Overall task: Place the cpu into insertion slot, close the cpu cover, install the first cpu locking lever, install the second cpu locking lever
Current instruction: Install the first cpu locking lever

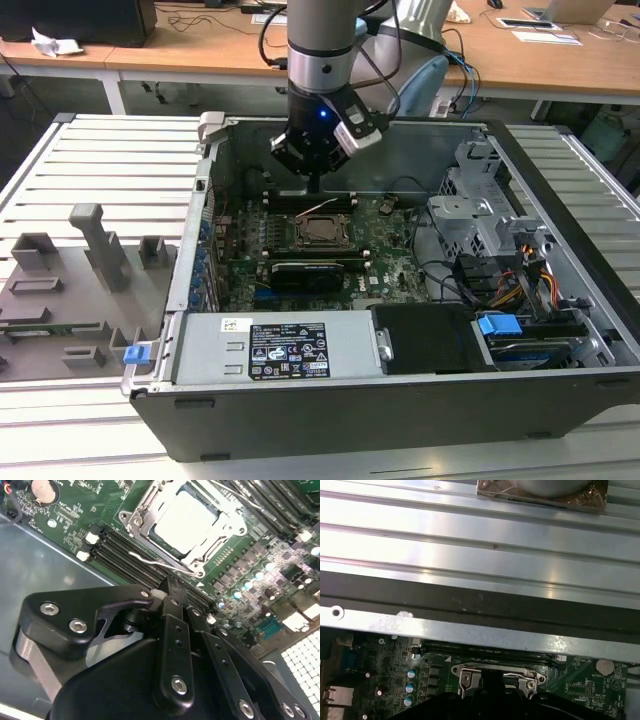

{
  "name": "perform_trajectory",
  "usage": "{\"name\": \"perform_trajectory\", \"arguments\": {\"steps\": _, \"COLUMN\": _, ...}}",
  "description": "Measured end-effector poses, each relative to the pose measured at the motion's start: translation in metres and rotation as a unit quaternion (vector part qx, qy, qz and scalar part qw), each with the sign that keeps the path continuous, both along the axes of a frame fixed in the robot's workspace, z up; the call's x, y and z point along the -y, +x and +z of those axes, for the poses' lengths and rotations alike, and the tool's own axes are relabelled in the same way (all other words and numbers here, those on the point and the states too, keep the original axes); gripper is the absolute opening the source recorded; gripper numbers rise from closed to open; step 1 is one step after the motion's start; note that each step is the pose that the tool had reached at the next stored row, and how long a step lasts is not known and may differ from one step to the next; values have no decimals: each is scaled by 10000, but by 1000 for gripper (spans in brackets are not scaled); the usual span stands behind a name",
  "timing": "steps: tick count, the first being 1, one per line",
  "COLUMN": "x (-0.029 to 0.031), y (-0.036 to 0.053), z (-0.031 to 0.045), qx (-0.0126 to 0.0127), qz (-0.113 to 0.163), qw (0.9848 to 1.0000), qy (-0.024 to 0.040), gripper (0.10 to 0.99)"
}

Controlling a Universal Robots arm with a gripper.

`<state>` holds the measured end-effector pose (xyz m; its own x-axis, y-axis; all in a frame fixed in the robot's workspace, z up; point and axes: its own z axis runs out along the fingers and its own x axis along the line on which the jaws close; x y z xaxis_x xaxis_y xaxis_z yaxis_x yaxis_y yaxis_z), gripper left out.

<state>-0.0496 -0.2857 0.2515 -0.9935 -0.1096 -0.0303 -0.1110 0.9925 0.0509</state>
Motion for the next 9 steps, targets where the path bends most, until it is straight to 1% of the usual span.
{"name": "perform_trajectory", "arguments": {"steps": 1, "x": -1, "y": 9, "z": -13, "qx": 1, "qz": -1, "qw": 10000, "qy": 58, "gripper": 110}}
{"name": "perform_trajectory", "arguments": {"steps": 2, "x": -1, "y": 16, "z": -33, "qx": 2, "qz": -1, "qw": 10000, "qy": 72, "gripper": 110}}
{"name": "perform_trajectory", "arguments": {"steps": 8, "x": -2, "y": 49, "z": -128, "qx": 2, "qz": 5, "qw": 10000, "qy": 72, "gripper": 110}}
{"name": "perform_trajectory", "arguments": {"steps": 9, "x": -3, "y": 67, "z": -154, "qx": 1, "qz": 21, "qw": 10000, "qy": 72, "gripper": 110}}
